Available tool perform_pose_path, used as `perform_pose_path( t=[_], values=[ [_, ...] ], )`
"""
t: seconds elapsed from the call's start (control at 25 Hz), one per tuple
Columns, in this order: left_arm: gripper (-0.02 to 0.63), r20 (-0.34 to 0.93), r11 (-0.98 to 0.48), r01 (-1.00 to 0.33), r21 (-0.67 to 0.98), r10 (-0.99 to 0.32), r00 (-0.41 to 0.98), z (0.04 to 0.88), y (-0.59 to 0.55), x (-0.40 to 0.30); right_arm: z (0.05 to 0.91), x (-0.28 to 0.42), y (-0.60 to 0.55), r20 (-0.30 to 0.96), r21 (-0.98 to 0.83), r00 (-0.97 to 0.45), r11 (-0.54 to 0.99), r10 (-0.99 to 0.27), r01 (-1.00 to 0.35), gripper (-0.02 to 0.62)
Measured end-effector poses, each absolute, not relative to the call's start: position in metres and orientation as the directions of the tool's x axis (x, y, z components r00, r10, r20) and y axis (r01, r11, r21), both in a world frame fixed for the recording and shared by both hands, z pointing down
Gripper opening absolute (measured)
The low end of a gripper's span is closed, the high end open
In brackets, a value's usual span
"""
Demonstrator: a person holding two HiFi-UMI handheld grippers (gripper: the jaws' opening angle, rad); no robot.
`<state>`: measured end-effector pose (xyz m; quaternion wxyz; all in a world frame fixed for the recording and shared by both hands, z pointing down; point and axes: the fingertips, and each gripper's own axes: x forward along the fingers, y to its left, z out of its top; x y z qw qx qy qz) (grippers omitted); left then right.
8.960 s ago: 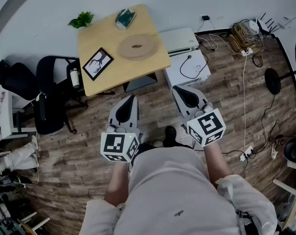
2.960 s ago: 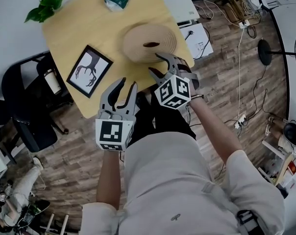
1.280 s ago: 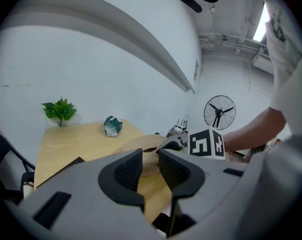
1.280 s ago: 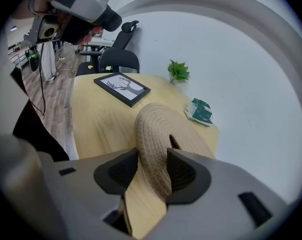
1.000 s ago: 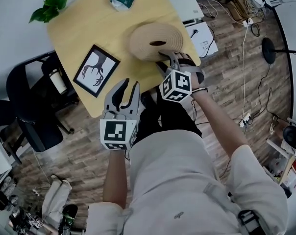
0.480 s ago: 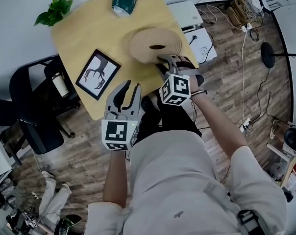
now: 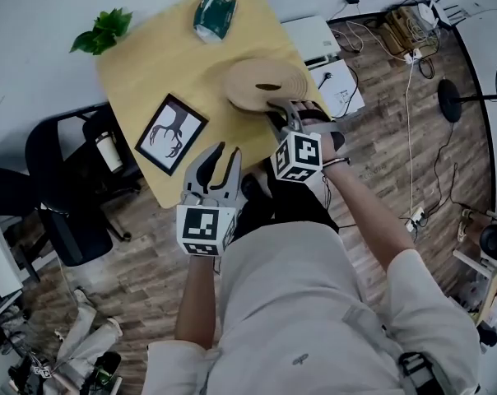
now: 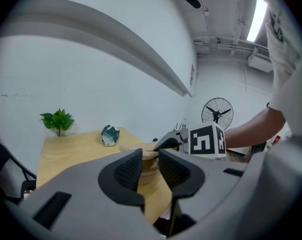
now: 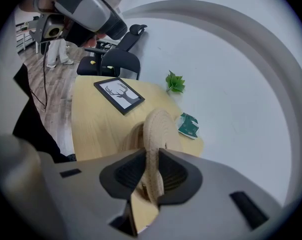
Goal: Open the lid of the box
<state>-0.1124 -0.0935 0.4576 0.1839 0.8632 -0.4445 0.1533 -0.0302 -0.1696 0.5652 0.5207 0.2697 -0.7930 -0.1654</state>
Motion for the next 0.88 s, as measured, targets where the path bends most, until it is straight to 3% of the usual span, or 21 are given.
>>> perform_pose_path(
  t=[0.88],
  values=[
    [0.093, 0.376, -0.554, -0.821, 0.138, -0.738, 0.561, 0.43, -0.085, -0.122, 0.484, -0.002, -0.172, 0.604, 0.58, -0.316, 0.676, -0.731, -0.455, 0.069]
  ],
)
